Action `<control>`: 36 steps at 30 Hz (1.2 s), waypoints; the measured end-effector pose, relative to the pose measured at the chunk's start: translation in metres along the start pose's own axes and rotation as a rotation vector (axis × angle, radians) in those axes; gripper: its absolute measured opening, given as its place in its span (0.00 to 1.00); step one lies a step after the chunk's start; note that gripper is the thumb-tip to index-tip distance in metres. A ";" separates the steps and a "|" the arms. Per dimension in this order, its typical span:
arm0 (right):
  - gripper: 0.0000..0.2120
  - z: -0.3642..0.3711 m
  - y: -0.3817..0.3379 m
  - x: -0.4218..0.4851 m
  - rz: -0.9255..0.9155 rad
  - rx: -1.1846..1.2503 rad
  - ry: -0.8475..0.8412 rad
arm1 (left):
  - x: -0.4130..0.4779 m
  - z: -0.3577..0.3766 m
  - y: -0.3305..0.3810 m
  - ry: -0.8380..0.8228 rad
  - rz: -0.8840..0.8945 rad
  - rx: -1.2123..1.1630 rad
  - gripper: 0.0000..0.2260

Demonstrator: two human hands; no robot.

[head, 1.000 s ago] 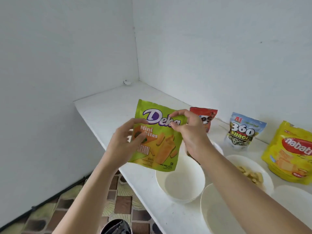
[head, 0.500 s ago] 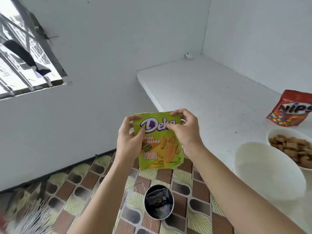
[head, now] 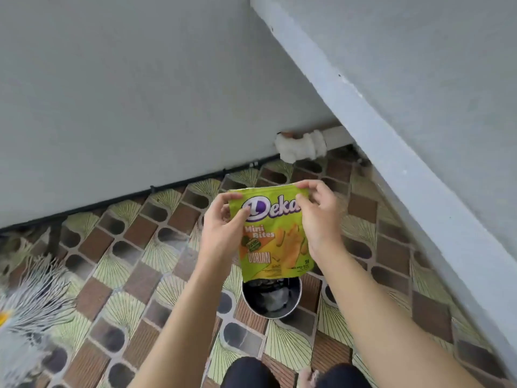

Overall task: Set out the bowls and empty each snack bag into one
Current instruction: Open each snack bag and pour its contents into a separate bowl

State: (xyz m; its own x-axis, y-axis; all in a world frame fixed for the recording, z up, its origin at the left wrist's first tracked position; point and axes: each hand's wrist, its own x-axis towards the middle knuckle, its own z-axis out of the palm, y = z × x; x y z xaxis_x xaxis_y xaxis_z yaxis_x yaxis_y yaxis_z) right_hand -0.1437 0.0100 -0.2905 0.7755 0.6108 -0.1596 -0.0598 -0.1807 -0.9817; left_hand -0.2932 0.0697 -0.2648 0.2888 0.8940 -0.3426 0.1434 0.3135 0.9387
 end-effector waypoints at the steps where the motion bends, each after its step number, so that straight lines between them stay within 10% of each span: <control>1: 0.16 0.004 0.026 0.006 0.016 -0.008 0.008 | 0.011 0.002 -0.023 0.003 -0.030 -0.007 0.05; 18: 0.09 0.017 0.276 0.048 0.276 -0.413 -0.207 | 0.111 0.014 -0.270 0.061 -0.370 0.121 0.04; 36: 0.11 -0.009 -0.111 0.002 -0.188 -0.086 -0.324 | 0.004 0.010 0.101 -0.116 0.138 0.062 0.04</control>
State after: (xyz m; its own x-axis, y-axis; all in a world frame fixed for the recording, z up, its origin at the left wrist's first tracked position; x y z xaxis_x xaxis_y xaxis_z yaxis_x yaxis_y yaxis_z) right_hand -0.1300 0.0241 -0.1807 0.5282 0.8490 -0.0158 0.1280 -0.0980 -0.9869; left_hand -0.2676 0.1019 -0.1719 0.4164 0.8832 -0.2159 0.1516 0.1667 0.9743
